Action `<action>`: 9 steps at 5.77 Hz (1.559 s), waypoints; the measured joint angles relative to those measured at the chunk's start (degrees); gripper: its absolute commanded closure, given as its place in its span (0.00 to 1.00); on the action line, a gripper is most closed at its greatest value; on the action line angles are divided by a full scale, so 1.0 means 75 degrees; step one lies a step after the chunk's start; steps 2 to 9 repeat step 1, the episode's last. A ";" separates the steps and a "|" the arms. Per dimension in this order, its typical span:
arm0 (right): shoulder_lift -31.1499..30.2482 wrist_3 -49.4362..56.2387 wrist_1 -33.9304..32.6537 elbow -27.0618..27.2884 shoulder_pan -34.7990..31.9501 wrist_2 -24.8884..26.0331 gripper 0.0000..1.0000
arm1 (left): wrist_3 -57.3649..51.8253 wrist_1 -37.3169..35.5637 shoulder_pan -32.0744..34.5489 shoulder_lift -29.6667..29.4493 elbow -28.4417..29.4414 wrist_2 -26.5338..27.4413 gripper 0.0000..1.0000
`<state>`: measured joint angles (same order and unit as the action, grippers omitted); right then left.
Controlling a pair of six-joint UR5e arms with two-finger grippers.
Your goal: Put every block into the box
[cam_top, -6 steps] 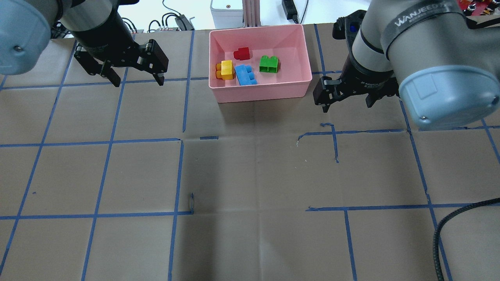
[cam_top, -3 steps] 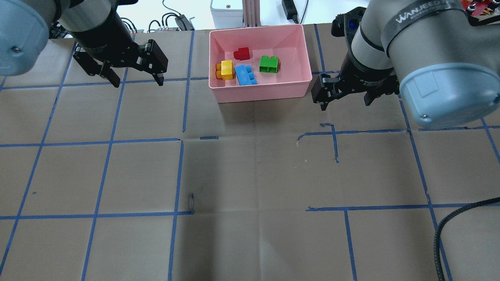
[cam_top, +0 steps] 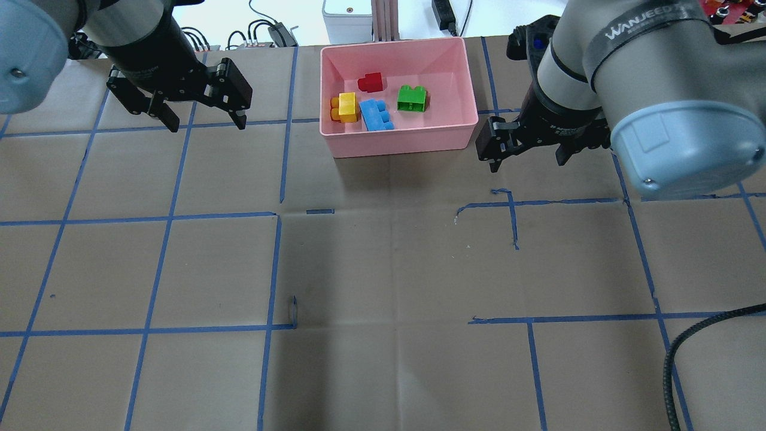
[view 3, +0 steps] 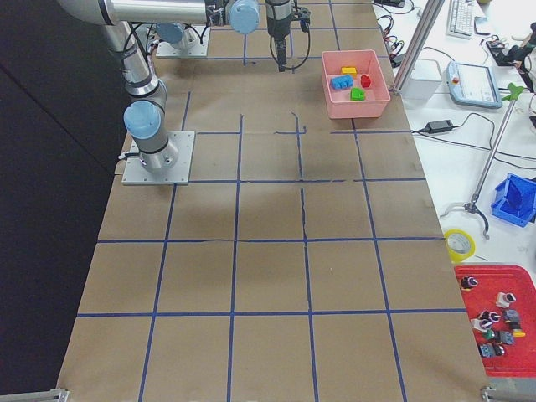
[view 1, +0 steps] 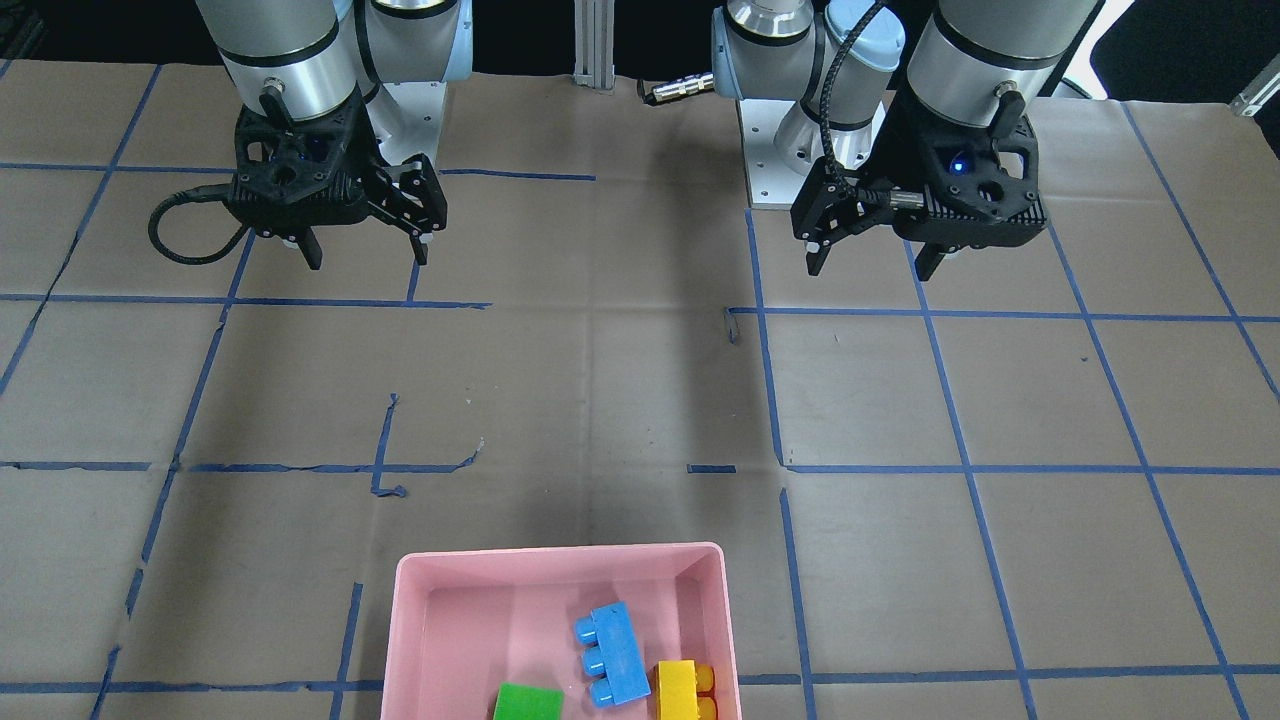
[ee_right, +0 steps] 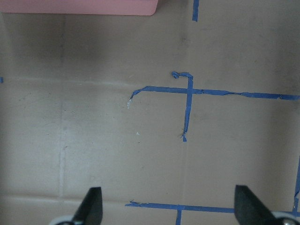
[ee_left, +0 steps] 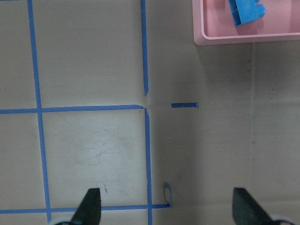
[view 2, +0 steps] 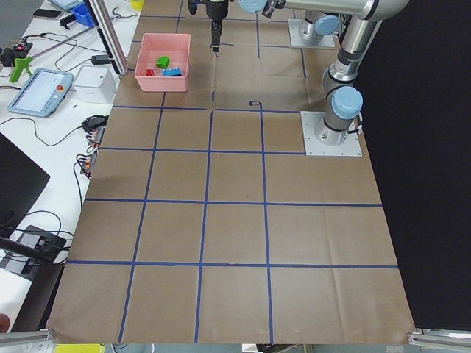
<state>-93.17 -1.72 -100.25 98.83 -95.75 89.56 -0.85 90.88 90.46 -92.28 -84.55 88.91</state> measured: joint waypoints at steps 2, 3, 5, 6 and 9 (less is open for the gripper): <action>-0.0007 0.0001 0.0012 0.0004 -0.0003 0.0000 0.00 | -0.0003 0.0000 -0.0006 0.0000 0.0036 0.0004 0.00; -0.0007 0.0001 0.0012 0.0004 -0.0003 0.0000 0.00 | -0.0003 0.0000 -0.0006 0.0000 0.0036 0.0004 0.00; -0.0007 0.0001 0.0012 0.0004 -0.0003 0.0000 0.00 | -0.0003 0.0000 -0.0006 0.0000 0.0036 0.0004 0.00; -0.0007 0.0001 0.0012 0.0004 -0.0003 0.0000 0.00 | -0.0003 0.0000 -0.0006 0.0000 0.0036 0.0004 0.00; -0.0007 0.0001 0.0012 0.0004 -0.0003 0.0000 0.00 | -0.0003 0.0000 -0.0006 0.0000 0.0036 0.0004 0.00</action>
